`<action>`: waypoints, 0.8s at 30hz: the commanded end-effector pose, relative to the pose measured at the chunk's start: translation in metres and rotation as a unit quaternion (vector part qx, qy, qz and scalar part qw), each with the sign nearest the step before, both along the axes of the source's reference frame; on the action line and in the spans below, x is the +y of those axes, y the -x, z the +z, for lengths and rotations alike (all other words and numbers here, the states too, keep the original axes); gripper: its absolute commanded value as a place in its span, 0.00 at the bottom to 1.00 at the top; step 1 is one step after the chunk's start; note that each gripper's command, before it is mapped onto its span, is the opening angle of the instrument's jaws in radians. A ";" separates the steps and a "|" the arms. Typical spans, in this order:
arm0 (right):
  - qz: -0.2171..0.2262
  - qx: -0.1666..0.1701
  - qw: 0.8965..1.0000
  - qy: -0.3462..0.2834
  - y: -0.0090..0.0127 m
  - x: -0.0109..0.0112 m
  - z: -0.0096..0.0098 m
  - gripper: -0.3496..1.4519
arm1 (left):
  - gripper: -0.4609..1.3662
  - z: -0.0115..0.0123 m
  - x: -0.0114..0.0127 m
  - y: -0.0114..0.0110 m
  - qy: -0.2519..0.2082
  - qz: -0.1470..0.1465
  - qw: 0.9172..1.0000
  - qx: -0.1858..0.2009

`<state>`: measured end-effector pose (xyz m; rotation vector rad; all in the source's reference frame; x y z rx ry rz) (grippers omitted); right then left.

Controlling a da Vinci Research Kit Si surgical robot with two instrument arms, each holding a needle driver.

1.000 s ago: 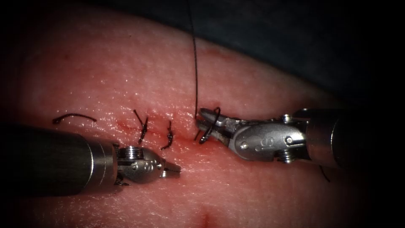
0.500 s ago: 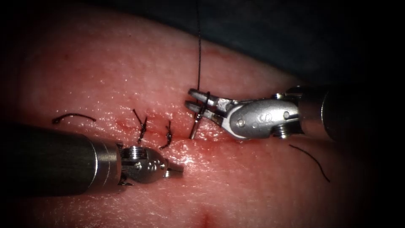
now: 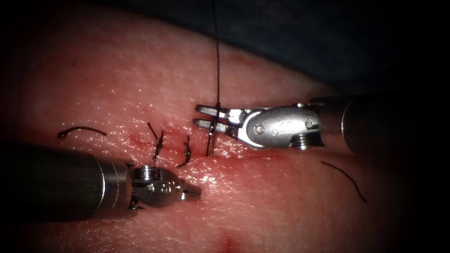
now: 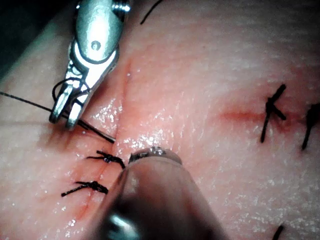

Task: Wound Closure
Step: Using the right gripper pierce the needle through the bottom of the incision

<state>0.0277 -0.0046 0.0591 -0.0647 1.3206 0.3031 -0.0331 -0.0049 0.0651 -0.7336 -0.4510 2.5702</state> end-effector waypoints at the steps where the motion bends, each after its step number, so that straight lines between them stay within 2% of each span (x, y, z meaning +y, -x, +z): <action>1: 0.006 0.005 1.000 -0.014 0.0001 0.0000 0.0002 0.00 | 0.06 0.0001 -0.0002 0.0000 -0.003 0.002 1.000 -0.001; 13: 0.028 0.031 0.996 -0.079 0.0017 0.0010 0.0034 0.00 | 0.06 0.0002 -0.0008 0.0003 -0.008 0.007 1.000 0.000; 24: 0.039 0.045 0.991 -0.119 0.0020 0.0018 0.0042 0.00 | 0.06 0.0008 -0.0016 0.0004 -0.014 0.018 1.000 0.000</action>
